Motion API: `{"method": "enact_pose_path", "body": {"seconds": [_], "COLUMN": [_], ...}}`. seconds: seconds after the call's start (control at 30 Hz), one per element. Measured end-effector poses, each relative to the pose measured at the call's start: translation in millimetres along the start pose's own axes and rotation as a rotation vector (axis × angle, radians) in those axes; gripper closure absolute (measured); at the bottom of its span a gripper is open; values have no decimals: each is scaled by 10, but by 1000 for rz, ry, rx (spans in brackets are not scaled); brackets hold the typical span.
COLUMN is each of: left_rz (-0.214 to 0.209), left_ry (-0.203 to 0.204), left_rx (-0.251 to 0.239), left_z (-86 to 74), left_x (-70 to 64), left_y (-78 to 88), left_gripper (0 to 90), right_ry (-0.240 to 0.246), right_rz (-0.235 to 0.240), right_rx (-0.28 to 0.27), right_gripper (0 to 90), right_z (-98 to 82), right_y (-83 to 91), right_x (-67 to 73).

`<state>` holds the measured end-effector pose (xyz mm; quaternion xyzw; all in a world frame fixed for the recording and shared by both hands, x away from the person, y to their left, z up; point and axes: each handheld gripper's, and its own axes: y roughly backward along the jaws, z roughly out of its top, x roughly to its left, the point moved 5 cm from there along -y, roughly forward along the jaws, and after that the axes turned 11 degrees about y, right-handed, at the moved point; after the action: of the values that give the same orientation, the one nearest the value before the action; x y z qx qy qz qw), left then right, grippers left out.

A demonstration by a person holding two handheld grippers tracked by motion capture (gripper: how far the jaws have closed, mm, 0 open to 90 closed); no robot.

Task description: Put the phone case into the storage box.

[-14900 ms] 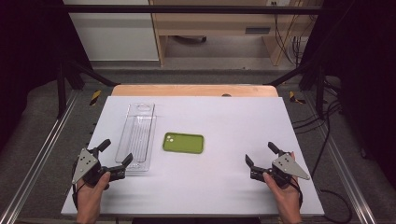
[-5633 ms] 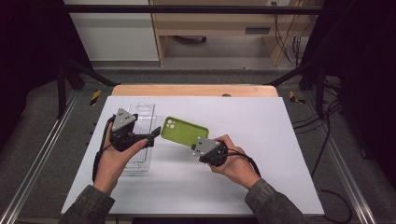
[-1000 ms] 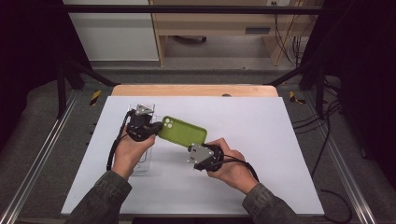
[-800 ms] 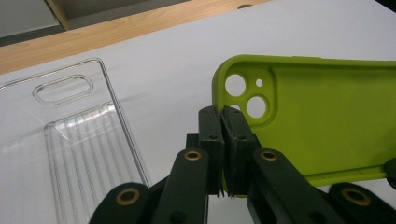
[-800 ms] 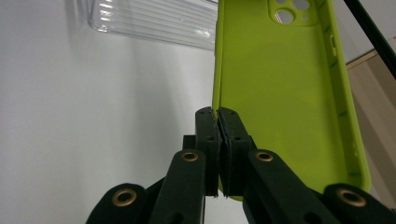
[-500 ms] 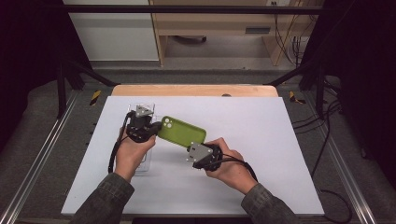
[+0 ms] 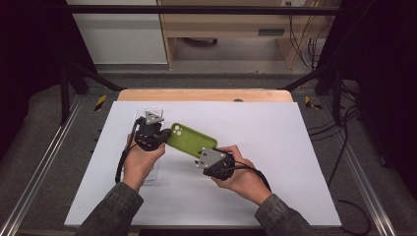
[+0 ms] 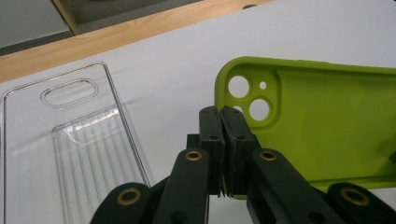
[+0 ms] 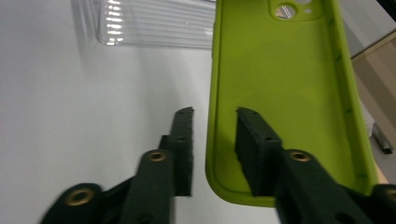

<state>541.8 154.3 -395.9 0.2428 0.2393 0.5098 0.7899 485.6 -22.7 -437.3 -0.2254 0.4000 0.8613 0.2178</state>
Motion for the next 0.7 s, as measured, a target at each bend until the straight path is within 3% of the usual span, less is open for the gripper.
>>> {"method": "enact_pose_path", "body": {"seconds": [0.27,0.37,0.7], "left_rz": [10,15,33], "left_ry": [-13,-18,-43], "left_rx": [-11,-11,-23], "left_z": [6,-6,0], "left_x": [51,76,58], "left_y": [-26,-52,-26], "left_gripper": [872,873,873], "right_ry": [-103,-117,-160], "right_rz": [-14,-40,-55], "right_rx": [7,11,-14], "right_gripper": [336,240,133], "right_z": [-7,-7,-7], "right_y": [9,16,105], "right_x": [-70,-87,-147]}}
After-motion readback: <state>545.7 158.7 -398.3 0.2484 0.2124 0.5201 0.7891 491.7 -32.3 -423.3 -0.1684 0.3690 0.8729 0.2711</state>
